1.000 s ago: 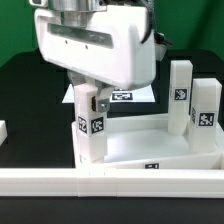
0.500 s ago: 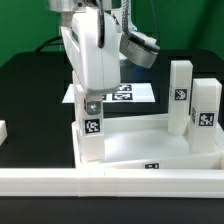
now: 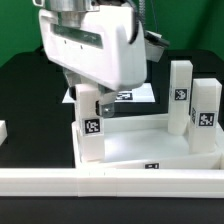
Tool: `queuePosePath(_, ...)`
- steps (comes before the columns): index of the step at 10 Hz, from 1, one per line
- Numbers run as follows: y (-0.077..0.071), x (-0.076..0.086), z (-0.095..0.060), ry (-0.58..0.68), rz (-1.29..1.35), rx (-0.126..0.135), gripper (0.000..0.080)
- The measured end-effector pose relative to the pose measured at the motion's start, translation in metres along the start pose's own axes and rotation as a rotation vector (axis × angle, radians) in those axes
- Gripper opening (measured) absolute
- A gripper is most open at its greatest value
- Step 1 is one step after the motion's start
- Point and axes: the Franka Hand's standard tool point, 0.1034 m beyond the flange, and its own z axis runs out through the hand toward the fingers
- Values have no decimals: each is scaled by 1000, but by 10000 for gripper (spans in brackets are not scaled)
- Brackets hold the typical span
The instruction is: Assemble desk
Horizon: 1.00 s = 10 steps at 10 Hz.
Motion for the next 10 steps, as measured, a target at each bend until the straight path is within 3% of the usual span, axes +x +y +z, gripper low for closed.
queuePosePath(6, -4, -1, 0, 13, -570, 2, 649)
queuePosePath(10, -3, 1, -2, 21, -904, -17, 649)
